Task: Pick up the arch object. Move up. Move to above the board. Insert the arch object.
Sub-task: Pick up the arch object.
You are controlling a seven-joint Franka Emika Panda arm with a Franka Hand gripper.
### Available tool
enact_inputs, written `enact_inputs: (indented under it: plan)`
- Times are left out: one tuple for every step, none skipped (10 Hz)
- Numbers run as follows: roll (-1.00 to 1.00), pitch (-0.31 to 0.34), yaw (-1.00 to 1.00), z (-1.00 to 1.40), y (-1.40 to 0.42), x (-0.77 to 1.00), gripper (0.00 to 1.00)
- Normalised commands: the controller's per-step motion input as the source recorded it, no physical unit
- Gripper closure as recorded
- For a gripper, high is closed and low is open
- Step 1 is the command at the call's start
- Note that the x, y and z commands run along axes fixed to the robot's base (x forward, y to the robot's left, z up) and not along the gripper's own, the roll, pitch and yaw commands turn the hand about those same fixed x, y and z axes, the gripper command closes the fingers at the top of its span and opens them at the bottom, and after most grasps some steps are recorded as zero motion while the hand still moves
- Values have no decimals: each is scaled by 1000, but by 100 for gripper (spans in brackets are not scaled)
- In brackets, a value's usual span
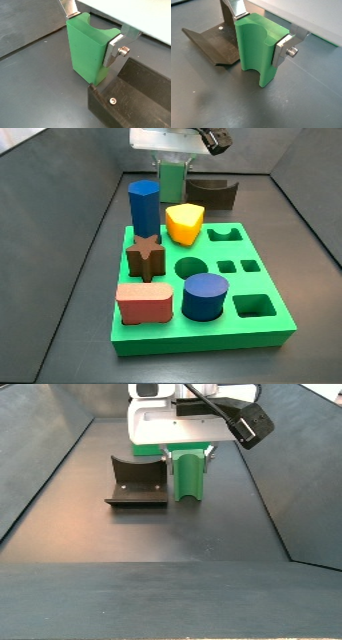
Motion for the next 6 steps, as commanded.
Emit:
enact_inputs:
  plan:
    - [0,0,0,0,0,0,100]
    - [0,0,0,0,0,0,100]
    - [0,0,0,0,0,0,100]
    - [0,0,0,0,0,0,100]
    - [0,0,0,0,0,0,100]
    - [0,0,0,0,0,0,100]
